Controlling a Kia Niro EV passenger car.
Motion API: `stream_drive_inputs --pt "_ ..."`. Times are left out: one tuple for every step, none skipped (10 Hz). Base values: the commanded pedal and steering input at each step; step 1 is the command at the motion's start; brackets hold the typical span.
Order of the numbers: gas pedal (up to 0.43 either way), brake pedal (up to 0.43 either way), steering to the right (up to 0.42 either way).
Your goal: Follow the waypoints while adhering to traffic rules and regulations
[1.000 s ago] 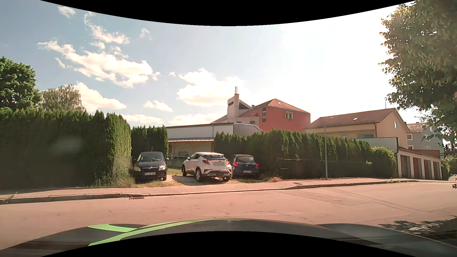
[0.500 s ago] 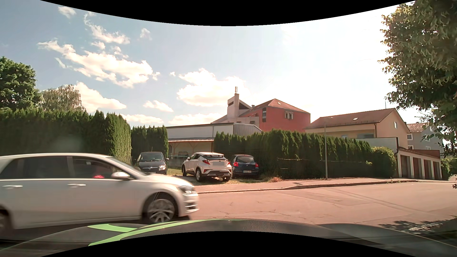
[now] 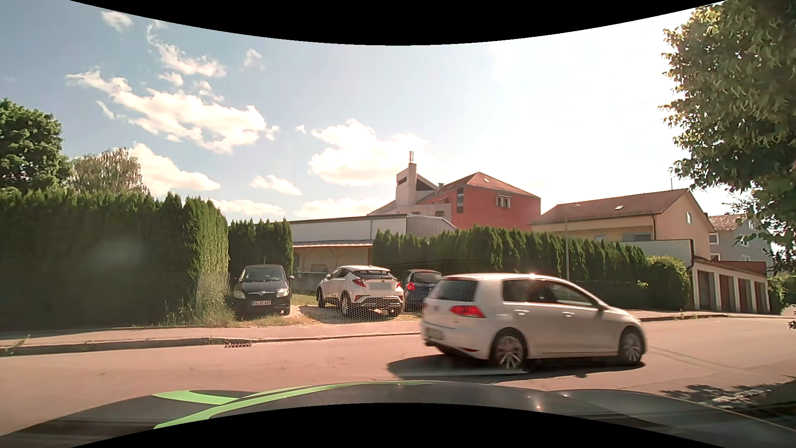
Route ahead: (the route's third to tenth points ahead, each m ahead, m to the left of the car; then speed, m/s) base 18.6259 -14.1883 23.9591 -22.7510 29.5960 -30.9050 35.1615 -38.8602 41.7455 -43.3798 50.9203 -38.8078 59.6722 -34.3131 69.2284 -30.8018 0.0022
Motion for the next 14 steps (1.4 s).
stream_drive_inputs --pt "0.000 0.000 0.058" --pt "0.000 0.000 0.058" --pt "0.000 0.000 0.058" --pt "0.000 0.000 0.058" --pt "0.000 0.000 0.058" --pt "0.000 0.000 0.058" --pt "0.020 0.000 0.058" --pt "0.028 0.000 0.059" --pt "0.039 0.000 0.059" --pt "0.039 0.000 0.059" --pt "0.079 0.000 0.060" --pt "0.110 0.000 0.063" --pt "0.110 0.000 0.070" --pt "0.130 0.000 0.077"
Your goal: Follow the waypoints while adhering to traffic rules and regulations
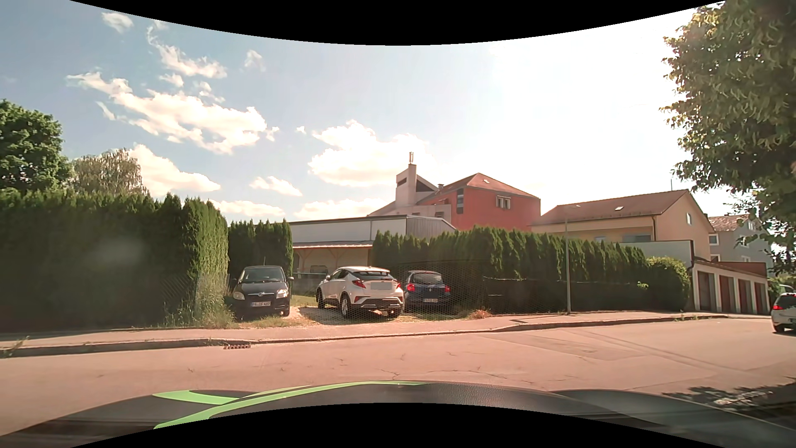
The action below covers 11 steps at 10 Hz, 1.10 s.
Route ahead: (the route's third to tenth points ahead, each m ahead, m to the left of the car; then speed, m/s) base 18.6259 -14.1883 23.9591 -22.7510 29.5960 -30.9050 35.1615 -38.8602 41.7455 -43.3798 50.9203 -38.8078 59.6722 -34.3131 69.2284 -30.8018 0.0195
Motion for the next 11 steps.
stream_drive_inputs --pt "0.130 0.000 0.088" --pt "0.130 0.000 0.123" --pt "0.138 0.000 0.165" --pt "0.138 0.000 0.181" --pt "0.138 0.000 0.170" --pt "0.138 0.000 0.148" --pt "0.138 0.000 0.136" --pt "0.138 0.000 0.129" --pt "0.138 0.000 0.120" --pt "0.138 0.000 0.110" --pt "0.138 0.000 0.101"
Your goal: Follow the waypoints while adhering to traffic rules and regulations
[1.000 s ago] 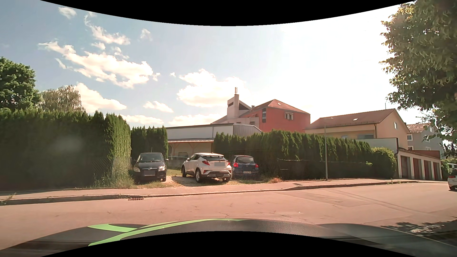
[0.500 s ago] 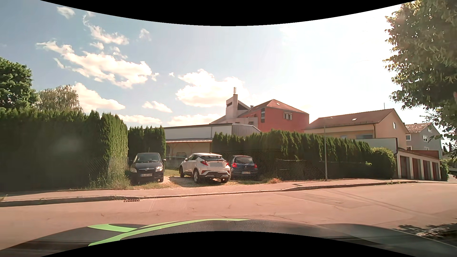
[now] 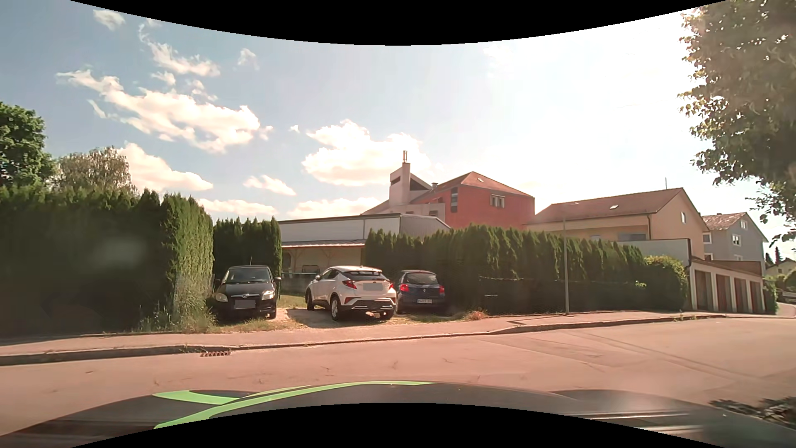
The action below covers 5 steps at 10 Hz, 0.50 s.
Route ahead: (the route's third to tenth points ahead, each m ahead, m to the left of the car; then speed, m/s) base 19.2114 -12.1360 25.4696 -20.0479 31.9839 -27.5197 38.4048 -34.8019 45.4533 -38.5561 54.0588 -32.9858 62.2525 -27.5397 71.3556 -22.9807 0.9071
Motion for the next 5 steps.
stream_drive_inputs --pt "0.138 0.000 0.089" --pt "0.138 0.000 0.077" --pt "0.138 0.000 0.068" --pt "0.138 0.000 0.067" --pt "0.138 0.000 0.070"
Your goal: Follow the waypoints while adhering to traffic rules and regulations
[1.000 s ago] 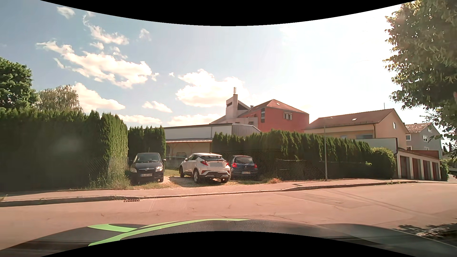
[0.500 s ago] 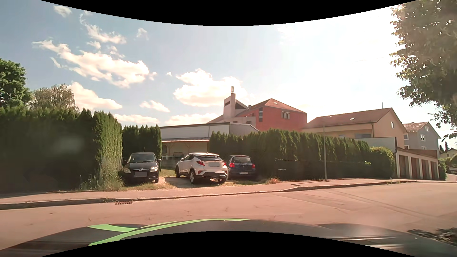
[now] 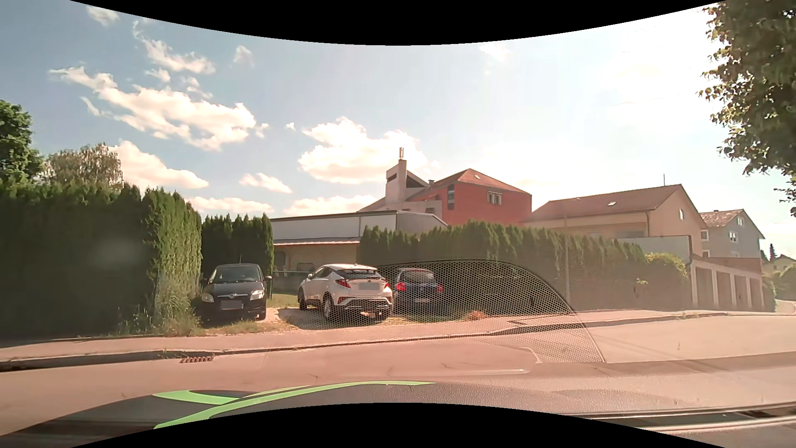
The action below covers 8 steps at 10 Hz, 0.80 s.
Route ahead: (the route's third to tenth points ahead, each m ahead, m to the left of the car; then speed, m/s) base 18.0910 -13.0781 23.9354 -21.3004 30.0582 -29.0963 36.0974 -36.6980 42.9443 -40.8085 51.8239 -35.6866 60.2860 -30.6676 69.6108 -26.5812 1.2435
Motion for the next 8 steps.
stream_drive_inputs --pt "0.138 0.000 0.078" --pt "0.138 0.000 0.089" --pt "0.138 0.000 0.118" --pt "0.138 0.000 0.158" --pt "0.138 0.000 0.199" --pt "0.138 0.000 0.234" --pt "0.138 0.000 0.285" --pt "0.138 0.000 0.336"
